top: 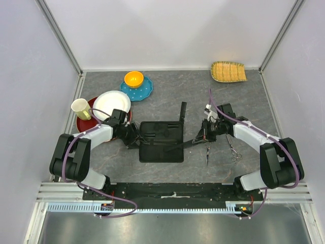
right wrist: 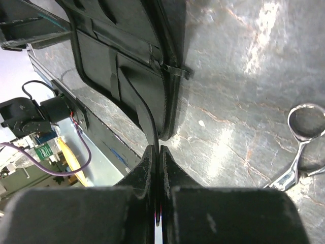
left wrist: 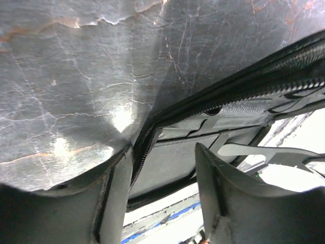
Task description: Sort the hair-cutting tools
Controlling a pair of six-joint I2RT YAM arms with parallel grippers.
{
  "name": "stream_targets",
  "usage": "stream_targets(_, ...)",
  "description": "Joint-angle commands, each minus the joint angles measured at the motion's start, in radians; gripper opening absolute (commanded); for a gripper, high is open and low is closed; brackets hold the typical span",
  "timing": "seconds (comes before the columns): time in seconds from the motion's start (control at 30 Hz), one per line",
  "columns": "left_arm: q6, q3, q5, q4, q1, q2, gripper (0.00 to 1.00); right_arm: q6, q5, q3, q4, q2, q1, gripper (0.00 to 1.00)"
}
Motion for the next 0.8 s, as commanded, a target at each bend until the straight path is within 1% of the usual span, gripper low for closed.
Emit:
stream_targets(0.0, 0.022, -0.046, 0.011, -0.019, -0.023, 0.05, 0.57, 0.04, 0.038, -0.059, 0.037, -0.028, 0.002, 0.0)
stream_targets(0.13, 0.025, -0.06, 0.018, -0.01, -0.042, 0.075, 0.52, 0.092, 0.058, -0.105, 0.131, -0.027, 0.003, 0.0)
stream_targets(0.17, 0.031, -0.061, 0.022, -0.009, -0.045, 0.078, 0.52, 0.106, 0.064, -0.123, 0.186, -0.024, 0.003, 0.0)
stream_targets(0.2, 0.032, -0.063, 0.024, -0.001, -0.045, 0.082, 0.52, 0.116, 0.071, -0.132, 0.212, -0.018, 0.005, 0.0)
stream_targets(0.23, 0.034, -0.063, 0.025, 0.001, -0.046, 0.083, 0.52, 0.137, 0.081, -0.143, 0.275, -0.013, 0.005, 0.0)
stream_targets(0.43, 0.034, -0.058, 0.036, 0.022, -0.059, 0.084, 0.54, 0.182, 0.105, -0.162, 0.453, 0.059, 0.034, 0.0)
stream_targets(0.67, -0.009, -0.061, 0.041, 0.05, -0.063, 0.075, 0.56, 0.27, 0.147, -0.172, 0.574, 0.094, 0.126, 0.0)
stream_targets(0.77, -0.032, -0.067, 0.044, 0.076, -0.066, 0.078, 0.57, 0.304, 0.162, -0.172, 0.613, 0.113, 0.144, 0.0)
